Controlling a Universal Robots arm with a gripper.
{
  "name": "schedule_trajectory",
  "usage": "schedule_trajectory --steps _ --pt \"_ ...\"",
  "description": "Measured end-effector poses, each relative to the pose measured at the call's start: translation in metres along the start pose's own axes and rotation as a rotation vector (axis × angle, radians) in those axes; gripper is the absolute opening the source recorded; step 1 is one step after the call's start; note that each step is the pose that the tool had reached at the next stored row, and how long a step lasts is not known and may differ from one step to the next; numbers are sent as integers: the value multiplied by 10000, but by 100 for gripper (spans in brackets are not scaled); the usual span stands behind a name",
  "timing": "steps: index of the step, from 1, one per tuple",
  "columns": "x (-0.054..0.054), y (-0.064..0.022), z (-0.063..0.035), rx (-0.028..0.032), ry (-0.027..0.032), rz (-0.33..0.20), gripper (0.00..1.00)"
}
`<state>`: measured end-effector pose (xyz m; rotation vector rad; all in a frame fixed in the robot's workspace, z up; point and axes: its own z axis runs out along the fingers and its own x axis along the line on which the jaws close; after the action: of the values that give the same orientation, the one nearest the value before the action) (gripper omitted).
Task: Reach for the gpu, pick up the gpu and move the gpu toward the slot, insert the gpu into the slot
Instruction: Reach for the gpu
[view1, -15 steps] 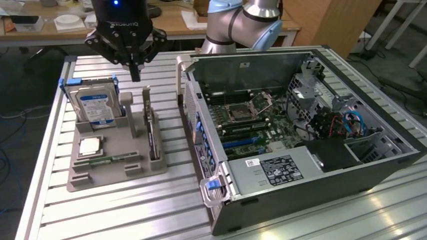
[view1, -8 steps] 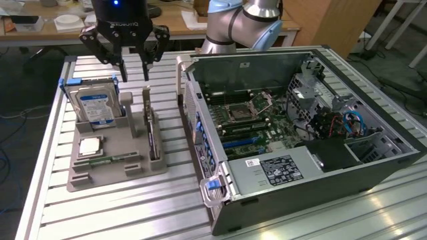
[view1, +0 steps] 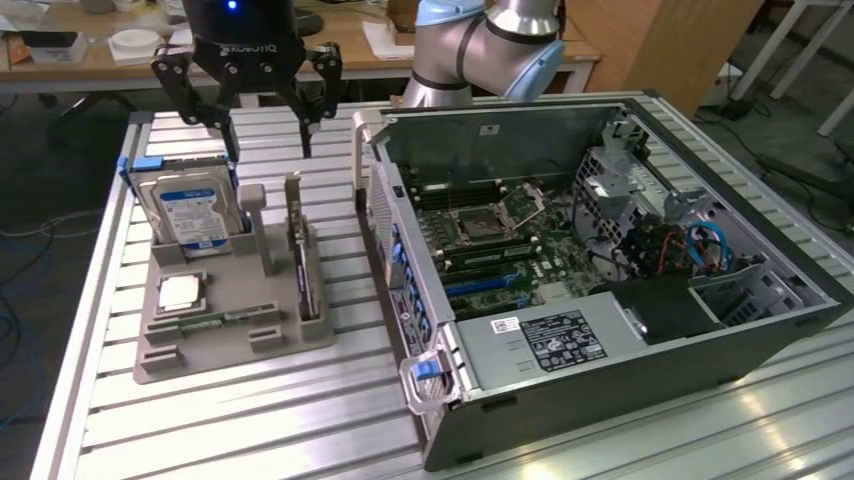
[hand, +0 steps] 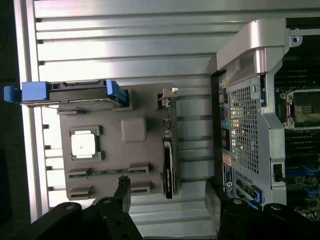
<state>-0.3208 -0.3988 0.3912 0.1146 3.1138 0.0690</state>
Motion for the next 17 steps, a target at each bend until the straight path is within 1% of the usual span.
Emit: schedule_trajectory --steps 2,7,14,17 --pt "1 0 0 -3 10 -189 71" --pt "1 -2 34 -23 48 -991 71" --pt "2 -7 160 -25 55 -1045 71" --pt "3 -12 215 -35 55 -1045 71"
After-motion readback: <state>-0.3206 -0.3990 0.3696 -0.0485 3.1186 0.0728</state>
